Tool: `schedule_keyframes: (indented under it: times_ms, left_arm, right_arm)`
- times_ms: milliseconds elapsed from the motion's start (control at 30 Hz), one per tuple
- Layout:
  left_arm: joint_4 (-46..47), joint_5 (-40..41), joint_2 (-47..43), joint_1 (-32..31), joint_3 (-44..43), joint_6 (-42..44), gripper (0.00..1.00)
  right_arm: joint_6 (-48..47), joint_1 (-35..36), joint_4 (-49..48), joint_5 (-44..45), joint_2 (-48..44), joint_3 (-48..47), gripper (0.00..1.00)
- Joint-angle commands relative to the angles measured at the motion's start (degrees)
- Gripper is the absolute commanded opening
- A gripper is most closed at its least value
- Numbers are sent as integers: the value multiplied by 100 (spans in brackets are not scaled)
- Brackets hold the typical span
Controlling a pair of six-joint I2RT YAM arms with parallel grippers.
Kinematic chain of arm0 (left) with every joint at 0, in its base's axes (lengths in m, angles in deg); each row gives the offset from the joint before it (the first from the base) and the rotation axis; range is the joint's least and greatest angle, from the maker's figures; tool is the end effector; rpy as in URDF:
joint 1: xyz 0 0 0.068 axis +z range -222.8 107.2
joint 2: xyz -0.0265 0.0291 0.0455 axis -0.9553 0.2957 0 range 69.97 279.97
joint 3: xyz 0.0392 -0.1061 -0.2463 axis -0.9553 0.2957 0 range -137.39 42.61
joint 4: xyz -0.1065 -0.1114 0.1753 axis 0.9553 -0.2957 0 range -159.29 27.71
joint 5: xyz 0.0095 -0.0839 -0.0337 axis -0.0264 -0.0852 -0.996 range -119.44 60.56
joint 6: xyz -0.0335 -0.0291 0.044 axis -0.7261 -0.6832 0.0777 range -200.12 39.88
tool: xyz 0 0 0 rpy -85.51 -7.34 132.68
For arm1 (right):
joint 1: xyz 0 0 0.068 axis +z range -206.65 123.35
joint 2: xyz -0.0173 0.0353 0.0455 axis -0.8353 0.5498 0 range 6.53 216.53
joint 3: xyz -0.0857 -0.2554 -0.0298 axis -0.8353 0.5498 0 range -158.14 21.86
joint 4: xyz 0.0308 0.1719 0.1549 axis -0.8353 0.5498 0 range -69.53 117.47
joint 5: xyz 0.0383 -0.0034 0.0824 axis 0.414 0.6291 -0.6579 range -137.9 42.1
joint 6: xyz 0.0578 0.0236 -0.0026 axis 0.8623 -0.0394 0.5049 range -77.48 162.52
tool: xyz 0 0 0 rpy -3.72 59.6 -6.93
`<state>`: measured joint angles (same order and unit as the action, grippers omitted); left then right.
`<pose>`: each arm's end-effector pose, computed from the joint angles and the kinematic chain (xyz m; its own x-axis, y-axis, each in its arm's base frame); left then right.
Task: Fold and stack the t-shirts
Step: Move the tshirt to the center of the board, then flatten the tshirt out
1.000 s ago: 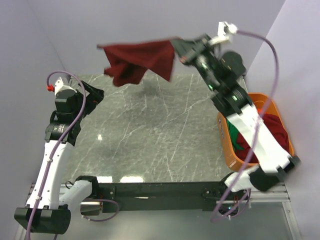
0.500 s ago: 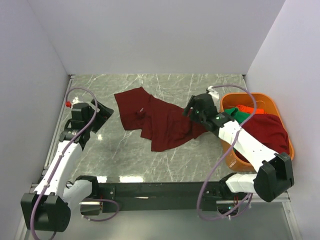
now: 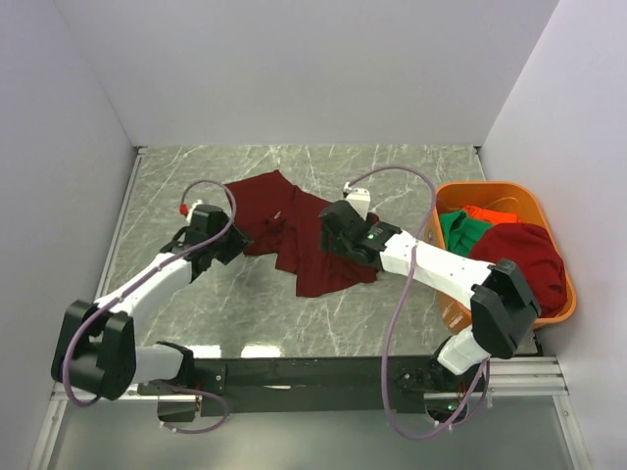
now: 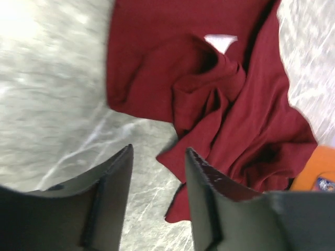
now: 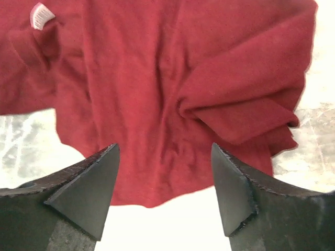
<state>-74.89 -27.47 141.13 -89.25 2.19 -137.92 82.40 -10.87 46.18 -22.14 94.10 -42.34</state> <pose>0.2298 -0.0661 0.2199 -0.5698 -0.7136 -0.4076 -0.4190 0.6789 -0.6029 0.2286 0.2052 0.2569 -0.6910 0.1180 -0.7132 -0.0050 0.9858 0.1680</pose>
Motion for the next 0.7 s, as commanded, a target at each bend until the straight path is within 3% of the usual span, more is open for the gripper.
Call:
schedule_keyframes:
  times_ms: [0, 267, 400, 500, 667]
  left_arm:
    - [504, 57, 335, -288, -343, 32, 49]
    - [1040, -276, 1268, -851, -502, 304, 41]
    - [1189, -356, 1681, -992, -554, 445, 44]
    - [1216, -338, 1884, -1071, -581, 533, 52]
    - [1550, -479, 2156, -1124, -554, 603, 52]
  right_arm:
    - [-129, -8, -197, 142, -459, 266, 76]
    - [-95, 844, -576, -273, 5, 356, 74]
    - [11, 1117, -751, -325, 322, 382, 73]
    - [20, 1214, -1015, -440, 532, 426, 72]
    - [72, 1363, -1209, -484, 981, 356, 70]
